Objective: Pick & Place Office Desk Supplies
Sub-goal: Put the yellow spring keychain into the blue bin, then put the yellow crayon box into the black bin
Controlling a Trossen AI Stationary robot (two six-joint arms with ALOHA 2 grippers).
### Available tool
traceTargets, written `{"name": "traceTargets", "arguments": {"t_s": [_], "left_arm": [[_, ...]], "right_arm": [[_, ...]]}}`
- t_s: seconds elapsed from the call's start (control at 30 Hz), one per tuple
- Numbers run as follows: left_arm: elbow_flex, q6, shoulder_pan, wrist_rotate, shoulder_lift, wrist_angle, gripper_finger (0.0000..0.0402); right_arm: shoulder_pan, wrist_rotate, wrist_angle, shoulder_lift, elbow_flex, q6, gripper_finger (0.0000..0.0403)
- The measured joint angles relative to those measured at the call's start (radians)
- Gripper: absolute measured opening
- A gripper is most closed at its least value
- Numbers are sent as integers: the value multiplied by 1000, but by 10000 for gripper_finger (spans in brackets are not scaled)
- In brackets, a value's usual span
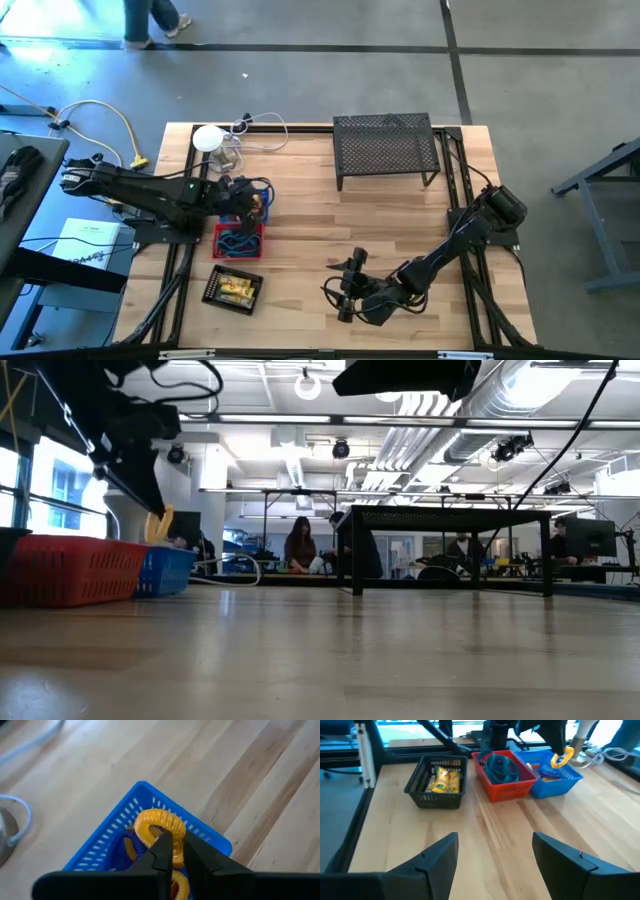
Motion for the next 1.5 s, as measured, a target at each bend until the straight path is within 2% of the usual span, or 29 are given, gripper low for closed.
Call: {"name": "traceTargets", "arguments": {"t_s": [0.13, 0.4, 0.53, 0.8, 0.93, 1.0, 1.13, 1.23, 1.3, 1.37, 1.5], "left_arm": [[0, 0, 40, 55, 51, -30, 60], [0, 32, 82, 56, 113, -65, 105], [36, 81, 82, 50, 89, -71, 111], [133, 118, 82, -60, 50, -106, 112], [155, 118, 65, -40, 47, -38, 112], [155, 118, 44, 13, 46, 15, 112], [155, 119, -7, 146, 52, 148, 112], [152, 160, -53, 208, 65, 246, 112], [148, 182, -91, 216, 82, 298, 112], [145, 216, -123, 217, 113, 354, 112], [145, 294, -169, 217, 186, 465, 112]], "right_arm": [[-3, -49, -1, 0, 0, 0, 243], [-3, -49, -6, 0, 0, -8, 243], [-3, -46, -10, 0, 0, -11, 243], [-3, -47, -13, 0, 0, -11, 243], [5, -56, -41, -12, -1, -12, 243], [13, -78, -107, -56, -2, -1, 243], [19, -210, -295, -184, 0, 224, 243], [19, -410, -430, -261, 0, 457, 243], [27, -577, -492, -297, 0, 645, 243], [44, -690, -536, -316, 0, 825, 243], [94, -744, -544, -313, 0, 1075, 243]]}}
